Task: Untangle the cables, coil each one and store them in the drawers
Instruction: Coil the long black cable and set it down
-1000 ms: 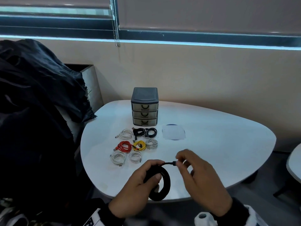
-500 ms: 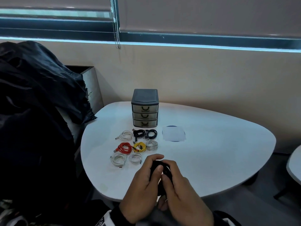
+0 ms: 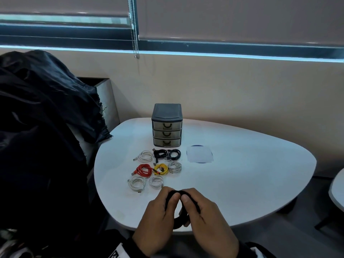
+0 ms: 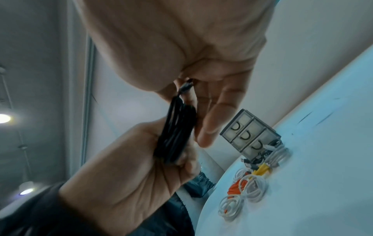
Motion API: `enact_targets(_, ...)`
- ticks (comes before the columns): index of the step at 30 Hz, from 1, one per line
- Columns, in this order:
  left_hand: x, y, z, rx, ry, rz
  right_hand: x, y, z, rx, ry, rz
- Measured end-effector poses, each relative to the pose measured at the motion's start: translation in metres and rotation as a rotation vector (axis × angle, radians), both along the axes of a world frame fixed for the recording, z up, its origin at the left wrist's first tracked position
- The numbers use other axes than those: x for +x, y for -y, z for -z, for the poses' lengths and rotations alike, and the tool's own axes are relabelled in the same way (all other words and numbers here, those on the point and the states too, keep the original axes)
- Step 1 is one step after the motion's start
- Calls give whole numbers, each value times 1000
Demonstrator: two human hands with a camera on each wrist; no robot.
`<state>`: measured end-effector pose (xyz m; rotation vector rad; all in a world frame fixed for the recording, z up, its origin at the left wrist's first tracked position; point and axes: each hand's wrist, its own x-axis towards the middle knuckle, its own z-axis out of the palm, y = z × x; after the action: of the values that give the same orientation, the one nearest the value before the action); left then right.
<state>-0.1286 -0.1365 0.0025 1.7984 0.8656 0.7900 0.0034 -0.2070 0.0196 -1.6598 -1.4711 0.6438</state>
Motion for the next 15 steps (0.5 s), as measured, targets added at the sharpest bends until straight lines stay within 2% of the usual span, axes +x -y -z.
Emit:
enact_targets(3, -4, -3, 1, -1, -52, 69, 13, -1, -2, 84, 147, -8)
enact_targets(8, -7, -5, -4, -41, -43, 166, 28, 0, -5, 193, 257, 19)
enact_targets(11, -6, -6, -8, -66, -24, 198, 35, 0, -8, 251, 280, 82)
enact_targets(15, -3, -7, -13, -139, 47, 179, 40, 1, -6, 201, 265, 80)
